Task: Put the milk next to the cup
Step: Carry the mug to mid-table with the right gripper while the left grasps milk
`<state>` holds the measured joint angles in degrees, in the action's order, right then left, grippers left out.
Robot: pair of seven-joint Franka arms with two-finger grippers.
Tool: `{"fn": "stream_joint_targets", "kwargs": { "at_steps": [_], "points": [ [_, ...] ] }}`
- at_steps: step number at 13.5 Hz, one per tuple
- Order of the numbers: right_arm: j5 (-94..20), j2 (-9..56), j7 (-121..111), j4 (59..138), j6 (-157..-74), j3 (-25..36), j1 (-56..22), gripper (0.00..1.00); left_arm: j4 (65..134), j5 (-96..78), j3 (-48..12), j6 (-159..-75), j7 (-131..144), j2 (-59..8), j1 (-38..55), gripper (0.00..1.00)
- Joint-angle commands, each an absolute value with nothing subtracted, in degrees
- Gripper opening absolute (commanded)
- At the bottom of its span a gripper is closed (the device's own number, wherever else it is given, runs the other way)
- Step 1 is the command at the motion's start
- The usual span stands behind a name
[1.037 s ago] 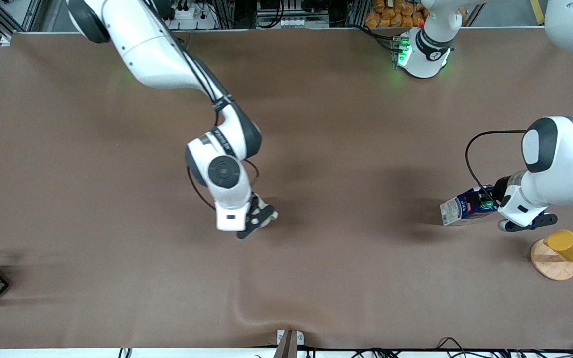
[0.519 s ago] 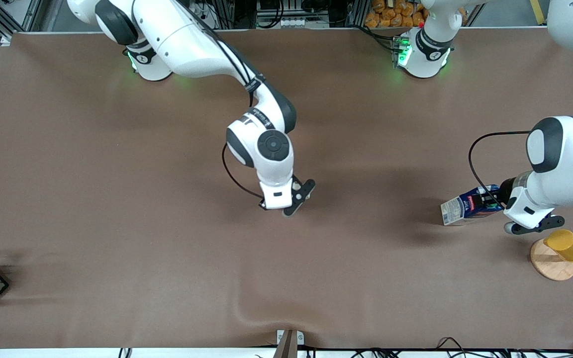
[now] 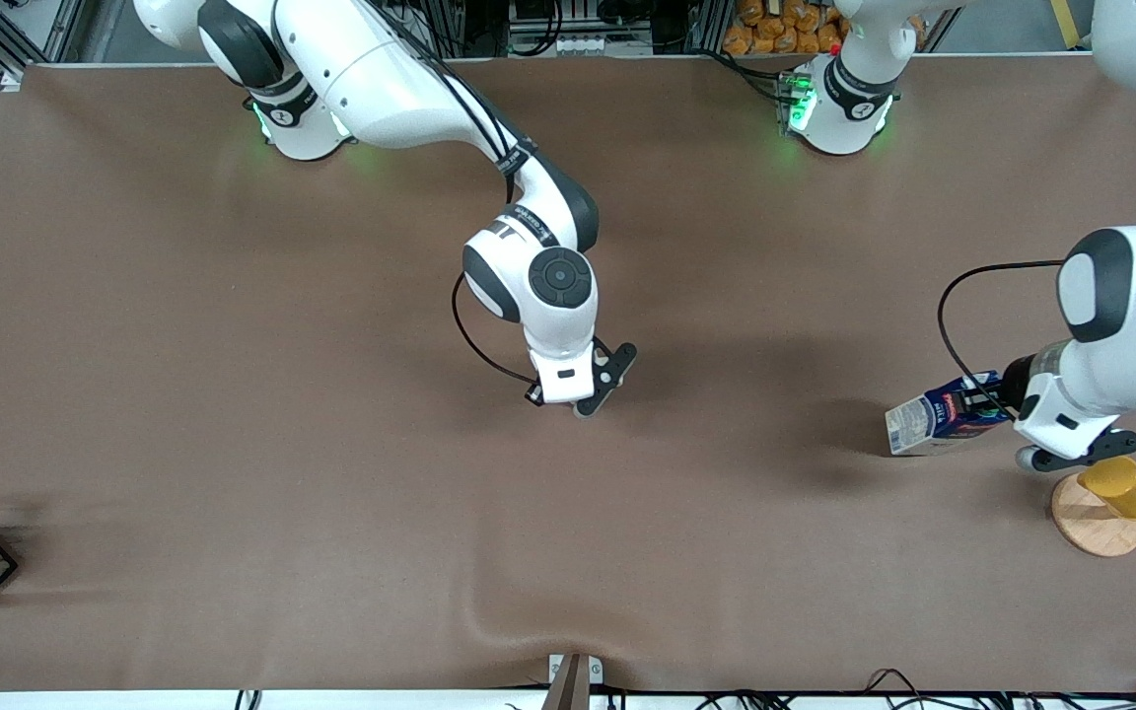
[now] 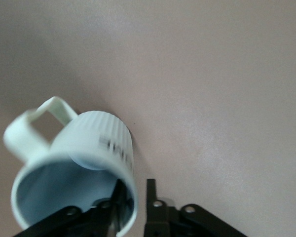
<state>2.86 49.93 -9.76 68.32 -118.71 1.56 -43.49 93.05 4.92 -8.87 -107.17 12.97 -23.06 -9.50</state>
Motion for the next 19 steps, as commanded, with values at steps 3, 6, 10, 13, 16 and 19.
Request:
{"fn": "stream_joint_targets", "kwargs": {
  "at_steps": [3,6,10,13,16,19],
  "points": [
    [3.61,48.35,-9.05,66.18,-116.55,1.14,-43.86,1.0,90.35,5.8,-11.41,-100.55,21.16,-19.78,-6.86,0.4],
    [0.81,42.48,-9.14,66.18,-114.0,1.76,-39.06,1.0,90.26,5.71,-16.16,-97.65,27.4,-18.29,-6.94,0.4],
    [-0.09,36.31,-9.14,66.88,-101.2,2.89,-26.93,1.0,90.35,4.75,-26.51,-95.55,39.17,-16.7,-6.94,0.4],
    [0.17,33.67,-9.05,69.78,-99.06,8.06,-22.16,1.0,90.61,4.48,-35.56,-90.81,46.73,-16.7,-7.2,0.4],
    [0.18,28.15,-10.45,72.06,-97.57,9.93,-13.58,1.0,92.72,4.48,-44.88,-91.22,56.22,-17.48,-6.86,0.4],
    [0.26,23.57,-11.16,72.6,-93.88,10.2,-10.82,1.0,94.4,3.17,-47.37,-98.5,65.02,-20.29,-2.75,0.4]
  ]
}}
